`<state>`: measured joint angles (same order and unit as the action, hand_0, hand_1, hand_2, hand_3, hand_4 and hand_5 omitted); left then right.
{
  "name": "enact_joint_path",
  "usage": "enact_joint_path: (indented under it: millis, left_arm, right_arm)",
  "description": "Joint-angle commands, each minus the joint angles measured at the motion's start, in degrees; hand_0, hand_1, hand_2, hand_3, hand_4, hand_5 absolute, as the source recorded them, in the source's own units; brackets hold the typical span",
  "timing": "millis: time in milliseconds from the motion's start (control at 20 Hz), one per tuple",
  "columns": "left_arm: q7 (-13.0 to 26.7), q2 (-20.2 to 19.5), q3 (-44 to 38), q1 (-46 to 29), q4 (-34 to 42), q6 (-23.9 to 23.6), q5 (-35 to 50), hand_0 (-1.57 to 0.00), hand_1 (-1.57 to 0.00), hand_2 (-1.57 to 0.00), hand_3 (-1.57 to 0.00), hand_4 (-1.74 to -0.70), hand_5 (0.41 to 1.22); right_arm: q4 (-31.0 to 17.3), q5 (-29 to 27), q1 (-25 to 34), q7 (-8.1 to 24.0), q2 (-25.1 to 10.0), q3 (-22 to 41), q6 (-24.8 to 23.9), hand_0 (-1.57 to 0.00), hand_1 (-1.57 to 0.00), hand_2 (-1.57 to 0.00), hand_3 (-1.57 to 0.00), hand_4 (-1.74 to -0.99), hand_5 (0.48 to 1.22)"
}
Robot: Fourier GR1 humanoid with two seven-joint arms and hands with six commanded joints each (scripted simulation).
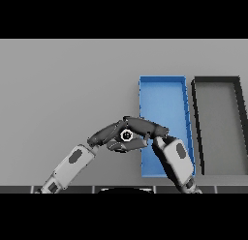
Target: Pick up the blue pipe and place it into the blue bin.
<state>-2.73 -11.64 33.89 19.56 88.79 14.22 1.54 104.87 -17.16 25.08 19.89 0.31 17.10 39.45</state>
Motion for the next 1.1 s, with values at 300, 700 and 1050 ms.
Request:
enact_joint_path:
  millis: [300, 700, 1050]
  left_arm:
    - [5.68, 0.31, -0.42, -2.08, 0.03, -0.66, 1.95, -0.01, -0.01, -0.01, 0.0, -0.88, 0.593]
    - [7.61, 0.12, -0.07, -2.14, 0.42, -0.62, 1.82, 0.0, 0.0, 0.0, 0.0, -0.87, 0.509]
    - [7.69, -0.58, 0.42, -2.98, 1.47, -0.52, 1.46, 0.0, 0.0, 0.0, 0.0, -0.86, 0.483]
  right_arm:
    - [0.04, -6.53, -0.33, 1.84, 1.46, -2.1, -0.86, -1.57, -1.57, -1.57, -1.57, -1.492, 1.221]
    - [1.39, -30.66, 12.13, 14.73, -3.76, -8.0, -14.33, -1.57, -1.57, -1.57, -1.57, -1.492, 1.221]
    - [-7.87, -30.39, 28.34, 8.72, -11.03, -17.74, -19.2, -1.57, -1.57, -1.57, -1.57, -1.496, 1.221]
